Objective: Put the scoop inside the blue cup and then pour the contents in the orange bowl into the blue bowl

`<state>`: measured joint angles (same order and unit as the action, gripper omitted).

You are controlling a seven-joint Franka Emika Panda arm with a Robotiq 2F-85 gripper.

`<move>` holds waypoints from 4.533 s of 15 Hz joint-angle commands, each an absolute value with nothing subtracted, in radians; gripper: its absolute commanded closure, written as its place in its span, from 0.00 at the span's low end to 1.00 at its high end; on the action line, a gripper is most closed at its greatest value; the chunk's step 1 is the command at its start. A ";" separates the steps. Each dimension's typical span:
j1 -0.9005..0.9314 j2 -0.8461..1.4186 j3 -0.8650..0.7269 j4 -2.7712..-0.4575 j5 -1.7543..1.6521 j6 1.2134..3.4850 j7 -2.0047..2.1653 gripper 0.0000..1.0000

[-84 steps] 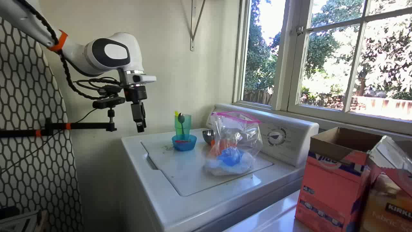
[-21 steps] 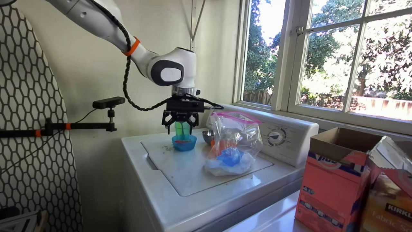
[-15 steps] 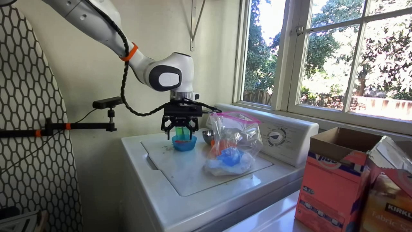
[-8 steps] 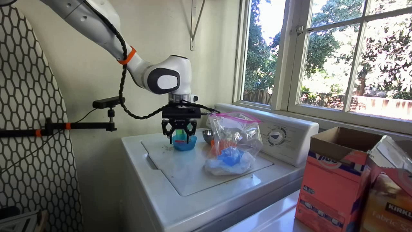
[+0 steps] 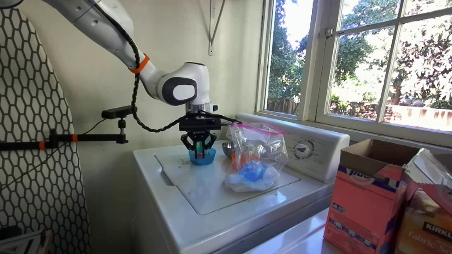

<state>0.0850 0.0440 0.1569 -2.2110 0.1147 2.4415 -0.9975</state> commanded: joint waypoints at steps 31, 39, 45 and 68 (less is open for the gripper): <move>0.123 -0.093 0.121 -2.245 -0.224 2.487 -1.078 0.74; 0.133 -0.138 0.150 -2.240 -0.402 2.360 -1.127 0.94; 0.162 -0.140 0.186 -2.259 -0.596 2.434 -1.133 0.94; 0.169 -0.173 0.160 -2.188 -1.042 2.695 -0.599 0.94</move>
<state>0.1622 -0.1689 0.1685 -2.1921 -1.0358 2.6254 -0.6444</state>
